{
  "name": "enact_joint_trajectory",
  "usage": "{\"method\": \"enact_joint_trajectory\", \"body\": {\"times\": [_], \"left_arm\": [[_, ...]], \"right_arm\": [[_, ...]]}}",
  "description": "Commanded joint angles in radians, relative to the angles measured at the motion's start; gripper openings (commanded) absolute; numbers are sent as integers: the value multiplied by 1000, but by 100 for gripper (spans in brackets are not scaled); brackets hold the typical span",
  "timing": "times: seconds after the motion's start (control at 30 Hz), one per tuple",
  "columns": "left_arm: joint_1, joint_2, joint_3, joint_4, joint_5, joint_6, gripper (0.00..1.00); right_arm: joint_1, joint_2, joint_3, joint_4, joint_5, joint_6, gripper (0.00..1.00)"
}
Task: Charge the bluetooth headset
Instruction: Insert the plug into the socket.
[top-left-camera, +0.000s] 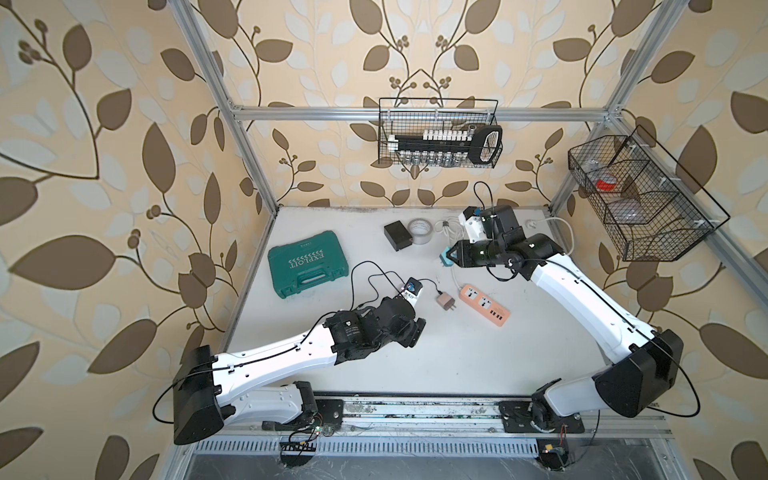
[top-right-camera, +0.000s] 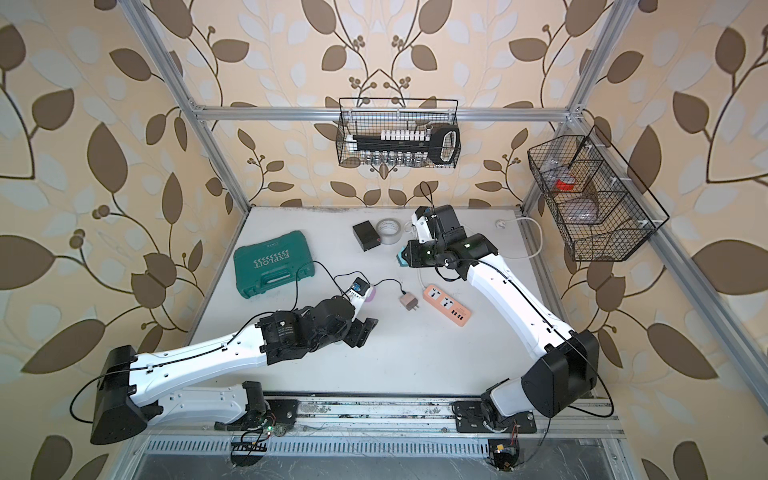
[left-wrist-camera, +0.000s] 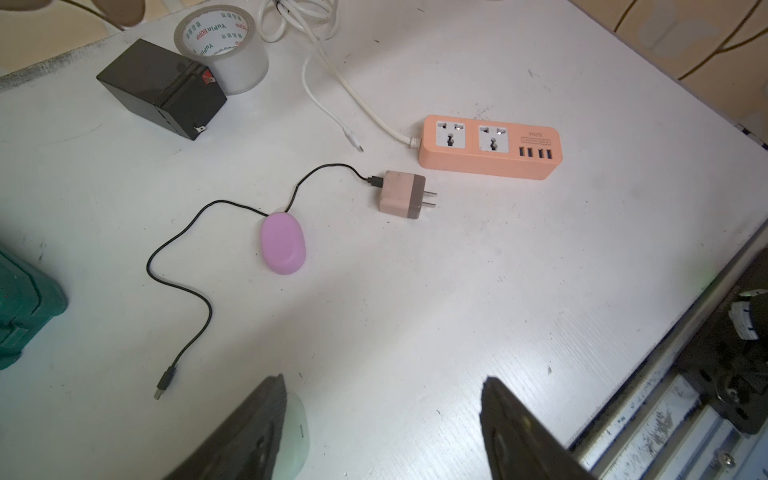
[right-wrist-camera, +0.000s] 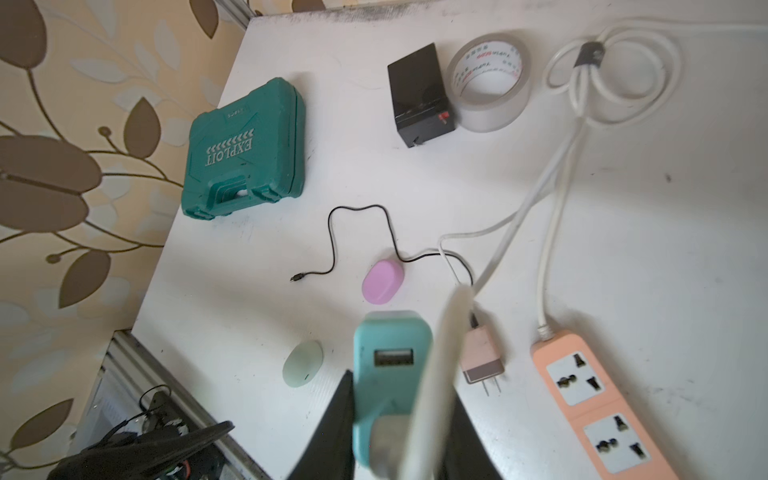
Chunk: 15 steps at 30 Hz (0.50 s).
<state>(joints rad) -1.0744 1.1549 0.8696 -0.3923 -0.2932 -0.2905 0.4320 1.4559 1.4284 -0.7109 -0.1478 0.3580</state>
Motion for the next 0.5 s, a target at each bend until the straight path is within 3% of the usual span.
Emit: {"method": "enact_joint_trajectory", "body": {"times": [0.0, 0.23, 0.47], "left_arm": [[-4, -24, -24, 22, 9, -27, 76], [-3, 4, -32, 49, 30, -26, 75], [-4, -4, -45, 56, 31, -21, 75]], "right_arm": [[-10, -16, -2, -16, 161, -96, 7], [-27, 2, -134, 61, 322, -226, 7], [-53, 34, -222, 99, 345, -310, 7]]}}
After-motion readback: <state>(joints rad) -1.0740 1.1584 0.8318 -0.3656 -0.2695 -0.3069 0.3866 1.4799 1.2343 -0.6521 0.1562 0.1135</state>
